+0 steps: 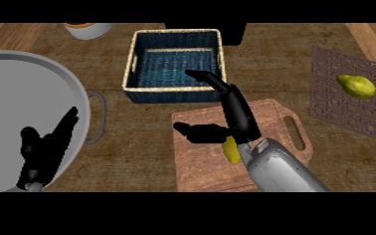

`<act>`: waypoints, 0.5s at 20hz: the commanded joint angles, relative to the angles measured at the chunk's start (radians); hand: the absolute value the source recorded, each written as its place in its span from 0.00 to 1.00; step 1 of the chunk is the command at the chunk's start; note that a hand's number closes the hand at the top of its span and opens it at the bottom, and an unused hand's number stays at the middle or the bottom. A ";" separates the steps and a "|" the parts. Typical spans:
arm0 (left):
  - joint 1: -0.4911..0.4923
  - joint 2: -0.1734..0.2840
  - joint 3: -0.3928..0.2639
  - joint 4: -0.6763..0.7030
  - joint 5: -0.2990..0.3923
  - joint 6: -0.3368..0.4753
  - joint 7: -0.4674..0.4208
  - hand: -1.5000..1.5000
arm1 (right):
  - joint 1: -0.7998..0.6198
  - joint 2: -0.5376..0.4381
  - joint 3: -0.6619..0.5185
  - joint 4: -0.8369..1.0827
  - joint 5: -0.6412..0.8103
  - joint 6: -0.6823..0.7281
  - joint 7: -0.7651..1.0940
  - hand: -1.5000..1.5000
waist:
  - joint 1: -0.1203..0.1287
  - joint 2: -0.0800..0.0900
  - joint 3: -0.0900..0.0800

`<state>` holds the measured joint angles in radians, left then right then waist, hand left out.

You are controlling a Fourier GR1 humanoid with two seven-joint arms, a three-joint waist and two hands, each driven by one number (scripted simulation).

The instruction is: Pick the lemon from the cutting board and place it in the basket

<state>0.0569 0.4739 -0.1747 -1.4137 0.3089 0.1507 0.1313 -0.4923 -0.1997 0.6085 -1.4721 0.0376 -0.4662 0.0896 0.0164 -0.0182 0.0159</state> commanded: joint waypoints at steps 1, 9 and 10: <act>0.070 -0.025 -0.025 0.043 0.014 0.008 0.061 0.50 | -0.074 -0.120 0.046 0.062 0.210 -0.057 0.198 0.00 | -0.033 -0.006 -0.027; 0.108 -0.034 -0.015 0.014 0.014 0.023 0.083 0.50 | -0.349 -0.329 0.065 -0.074 0.284 0.310 0.647 0.00 | -0.068 -0.023 -0.028; 0.107 -0.051 -0.006 0.020 0.022 0.033 0.078 0.50 | -0.352 -0.374 0.052 -0.101 0.262 0.366 0.682 0.00 | -0.079 -0.018 -0.026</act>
<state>0.1175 0.4822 -0.1474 -1.4476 0.3104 0.1750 0.1733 -0.7517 -0.4807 0.6631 -1.4982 0.2983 -0.2597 0.5997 -0.0431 -0.0427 0.0094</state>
